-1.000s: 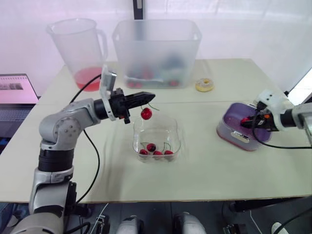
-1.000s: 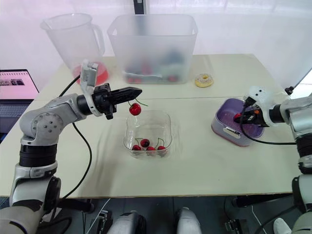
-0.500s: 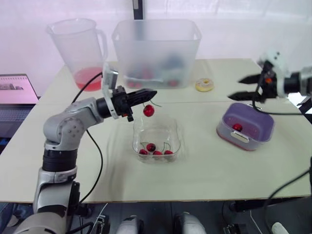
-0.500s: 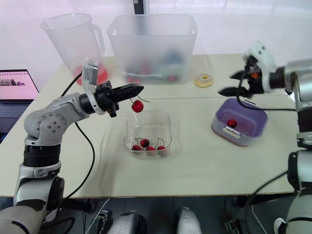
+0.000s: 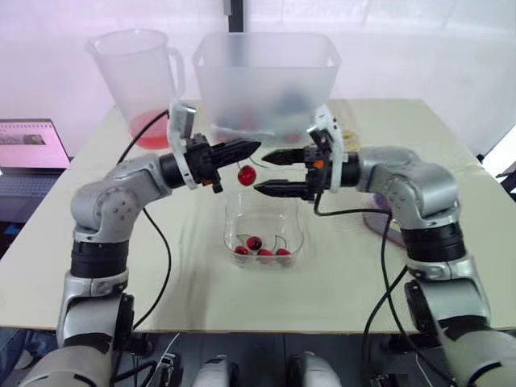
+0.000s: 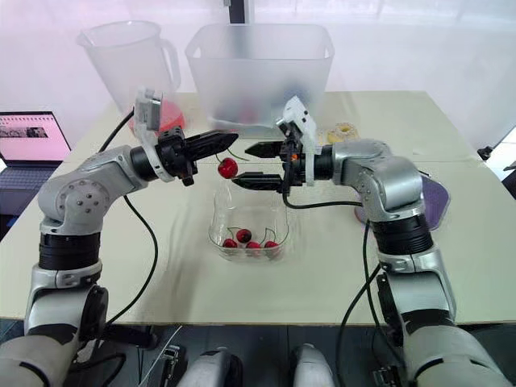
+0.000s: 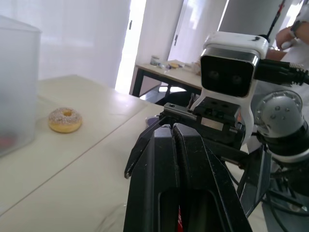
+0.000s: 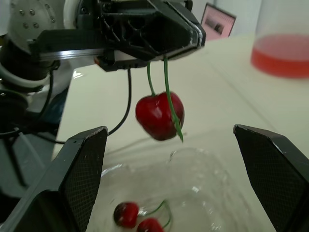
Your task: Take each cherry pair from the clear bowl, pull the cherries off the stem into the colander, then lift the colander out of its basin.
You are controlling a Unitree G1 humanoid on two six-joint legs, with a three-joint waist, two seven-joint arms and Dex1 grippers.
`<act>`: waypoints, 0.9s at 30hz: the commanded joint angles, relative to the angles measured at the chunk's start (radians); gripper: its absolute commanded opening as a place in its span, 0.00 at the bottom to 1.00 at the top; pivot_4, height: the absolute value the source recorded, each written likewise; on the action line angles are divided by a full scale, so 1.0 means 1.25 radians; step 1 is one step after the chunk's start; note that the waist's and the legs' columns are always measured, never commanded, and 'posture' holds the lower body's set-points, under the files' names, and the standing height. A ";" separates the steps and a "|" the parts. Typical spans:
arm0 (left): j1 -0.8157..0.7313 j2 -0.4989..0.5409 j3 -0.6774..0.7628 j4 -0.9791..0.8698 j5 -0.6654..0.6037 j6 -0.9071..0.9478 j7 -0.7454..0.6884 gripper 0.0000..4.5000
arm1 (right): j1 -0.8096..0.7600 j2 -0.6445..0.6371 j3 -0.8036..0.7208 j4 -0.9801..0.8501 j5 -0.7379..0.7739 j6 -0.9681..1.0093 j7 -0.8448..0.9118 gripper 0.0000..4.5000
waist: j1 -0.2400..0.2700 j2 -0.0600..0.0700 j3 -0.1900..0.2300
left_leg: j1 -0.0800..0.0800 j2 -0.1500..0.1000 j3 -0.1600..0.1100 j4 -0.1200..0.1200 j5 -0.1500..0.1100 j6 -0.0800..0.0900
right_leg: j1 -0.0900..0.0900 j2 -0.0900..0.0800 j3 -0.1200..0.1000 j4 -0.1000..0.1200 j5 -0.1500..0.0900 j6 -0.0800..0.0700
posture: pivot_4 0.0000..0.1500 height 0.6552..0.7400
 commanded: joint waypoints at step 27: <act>-0.039 -0.001 0.018 0.026 0.008 -0.032 -0.002 0.00 | 0.106 0.160 0.088 -0.109 -0.104 -0.186 -0.275 0.60 | -0.006 0.000 0.000 | 0.000 0.000 0.000 -0.001 0.000 0.000 | 0.000 0.001 0.000 0.000 0.000 0.000 | 1.00 0.39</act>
